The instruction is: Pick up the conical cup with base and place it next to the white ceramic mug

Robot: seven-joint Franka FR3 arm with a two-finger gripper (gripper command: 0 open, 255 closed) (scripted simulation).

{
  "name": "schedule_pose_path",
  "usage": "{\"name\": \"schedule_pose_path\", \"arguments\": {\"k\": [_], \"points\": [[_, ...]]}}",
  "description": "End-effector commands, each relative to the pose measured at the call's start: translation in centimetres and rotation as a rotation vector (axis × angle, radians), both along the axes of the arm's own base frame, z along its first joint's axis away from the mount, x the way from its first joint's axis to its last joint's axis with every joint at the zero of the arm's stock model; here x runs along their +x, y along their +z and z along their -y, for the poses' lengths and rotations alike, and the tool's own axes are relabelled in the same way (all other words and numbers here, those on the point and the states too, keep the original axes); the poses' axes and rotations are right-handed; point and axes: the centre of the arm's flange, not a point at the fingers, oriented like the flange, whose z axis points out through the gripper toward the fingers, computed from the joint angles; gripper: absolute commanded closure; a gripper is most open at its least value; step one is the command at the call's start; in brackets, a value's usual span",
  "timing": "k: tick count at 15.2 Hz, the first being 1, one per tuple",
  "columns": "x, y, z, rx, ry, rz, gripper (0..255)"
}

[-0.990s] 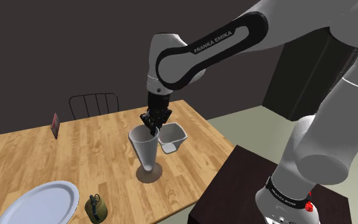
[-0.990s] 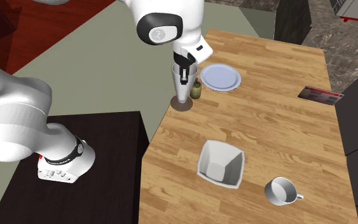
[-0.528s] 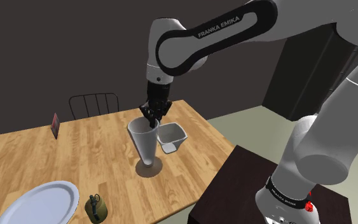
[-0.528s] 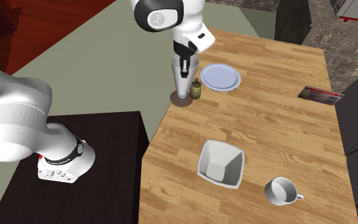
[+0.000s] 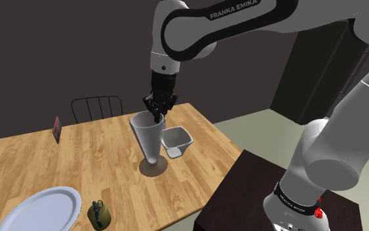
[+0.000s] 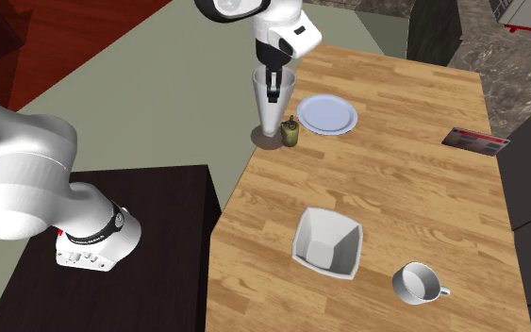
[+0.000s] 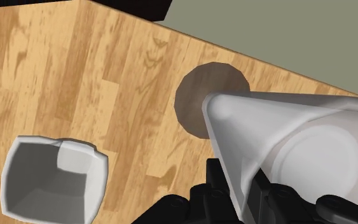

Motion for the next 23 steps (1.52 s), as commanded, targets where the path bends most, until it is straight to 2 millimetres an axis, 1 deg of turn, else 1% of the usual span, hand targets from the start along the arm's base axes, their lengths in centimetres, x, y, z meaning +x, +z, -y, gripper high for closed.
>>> {"name": "schedule_pose_path", "arguments": {"k": [1, 4, 5, 23], "points": [[0.1, 1.3, 0.0, 0.000, 0.000, 0.000, 255], [0.1, 2.9, 0.0, 0.000, 0.000, 0.000, 255], [0.1, 3.0, 0.0, 0.000, 0.000, 0.000, 255], [10.9, -3.3, 20.2, 0.000, 0.000, 0.000, 255]]}}
